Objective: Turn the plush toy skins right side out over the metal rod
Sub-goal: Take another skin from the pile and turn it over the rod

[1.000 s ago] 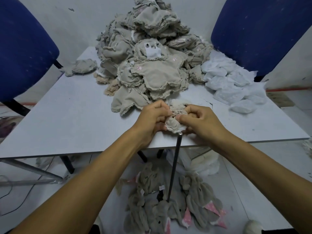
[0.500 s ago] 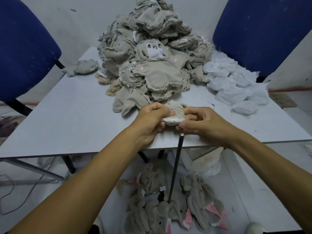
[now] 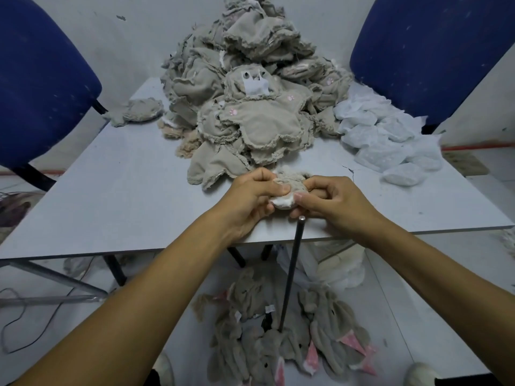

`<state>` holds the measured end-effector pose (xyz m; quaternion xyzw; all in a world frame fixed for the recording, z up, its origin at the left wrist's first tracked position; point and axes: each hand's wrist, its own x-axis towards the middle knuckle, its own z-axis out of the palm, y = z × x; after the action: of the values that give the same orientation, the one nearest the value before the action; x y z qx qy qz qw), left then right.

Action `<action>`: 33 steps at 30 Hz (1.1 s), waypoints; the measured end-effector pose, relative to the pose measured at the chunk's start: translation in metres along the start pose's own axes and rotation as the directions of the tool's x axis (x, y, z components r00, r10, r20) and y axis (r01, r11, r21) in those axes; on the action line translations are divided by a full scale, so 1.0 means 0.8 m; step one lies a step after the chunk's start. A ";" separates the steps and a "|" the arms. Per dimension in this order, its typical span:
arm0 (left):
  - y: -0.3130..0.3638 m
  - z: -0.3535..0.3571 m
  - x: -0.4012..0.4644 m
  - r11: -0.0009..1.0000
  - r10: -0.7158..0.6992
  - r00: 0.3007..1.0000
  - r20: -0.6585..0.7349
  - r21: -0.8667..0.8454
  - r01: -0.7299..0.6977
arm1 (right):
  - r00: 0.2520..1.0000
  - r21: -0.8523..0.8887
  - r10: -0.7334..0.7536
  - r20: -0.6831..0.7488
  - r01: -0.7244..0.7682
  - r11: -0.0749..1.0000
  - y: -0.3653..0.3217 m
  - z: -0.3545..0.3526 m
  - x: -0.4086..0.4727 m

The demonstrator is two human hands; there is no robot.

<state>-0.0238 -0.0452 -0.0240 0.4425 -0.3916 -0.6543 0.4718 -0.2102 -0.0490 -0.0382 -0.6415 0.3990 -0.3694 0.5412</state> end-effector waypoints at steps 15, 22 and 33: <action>0.009 0.008 -0.011 0.757 0.317 0.939 0.132 0.562 -0.334 | 0.978 -0.239 -0.059 -0.199 0.009 0.971 0.007 0.009 0.000; 0.005 -0.015 0.000 0.950 0.137 0.979 0.152 0.259 -0.174 | 0.995 0.176 0.024 0.096 -0.040 0.983 -0.008 -0.012 0.005; -0.002 -0.010 0.001 1.000 -0.026 0.990 0.137 -0.003 0.026 | 0.967 -0.340 -0.218 -0.129 0.164 0.926 0.012 0.006 -0.002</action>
<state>-0.0171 -0.0461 -0.0281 0.4007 -0.4156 -0.6901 0.4364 -0.2077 -0.0461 -0.0486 -0.7253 0.4333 -0.4009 0.3542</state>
